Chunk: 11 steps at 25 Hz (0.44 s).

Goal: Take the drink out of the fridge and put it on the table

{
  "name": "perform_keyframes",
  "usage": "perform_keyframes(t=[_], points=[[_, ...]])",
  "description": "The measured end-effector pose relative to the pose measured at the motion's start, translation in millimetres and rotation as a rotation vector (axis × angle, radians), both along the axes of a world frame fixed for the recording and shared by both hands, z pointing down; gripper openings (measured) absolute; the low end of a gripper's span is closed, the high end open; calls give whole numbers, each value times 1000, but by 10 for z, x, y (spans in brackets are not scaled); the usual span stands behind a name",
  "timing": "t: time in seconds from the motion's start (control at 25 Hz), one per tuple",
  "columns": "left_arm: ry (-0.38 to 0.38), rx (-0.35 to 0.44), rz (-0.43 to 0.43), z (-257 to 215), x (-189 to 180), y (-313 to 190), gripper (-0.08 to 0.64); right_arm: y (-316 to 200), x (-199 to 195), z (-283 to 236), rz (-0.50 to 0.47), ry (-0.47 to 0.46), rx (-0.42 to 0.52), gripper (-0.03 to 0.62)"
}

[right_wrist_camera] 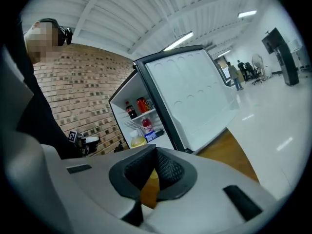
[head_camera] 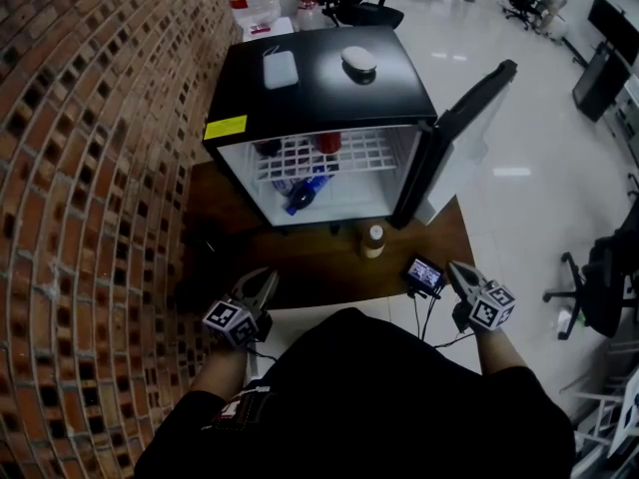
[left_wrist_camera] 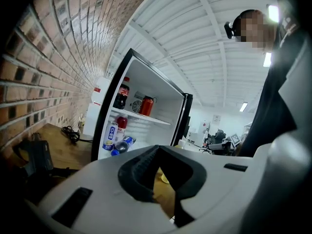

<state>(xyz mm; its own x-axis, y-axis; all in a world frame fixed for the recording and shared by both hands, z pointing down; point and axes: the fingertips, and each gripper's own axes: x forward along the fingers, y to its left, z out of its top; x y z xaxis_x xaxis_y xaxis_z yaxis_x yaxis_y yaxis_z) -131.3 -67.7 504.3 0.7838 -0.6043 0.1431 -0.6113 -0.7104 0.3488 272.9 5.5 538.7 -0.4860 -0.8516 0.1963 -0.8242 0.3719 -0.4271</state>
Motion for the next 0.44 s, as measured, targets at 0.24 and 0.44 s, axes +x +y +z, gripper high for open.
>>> perform_keyframes(t=[0.24,0.44], points=[[6,0,-10,-21,-33,-21,-3,-62,-111,-9,-50,44,3,-18],[-3,2,-16,25,-72,-39,-3,-106,-145,-42,-57,57,2,-18]])
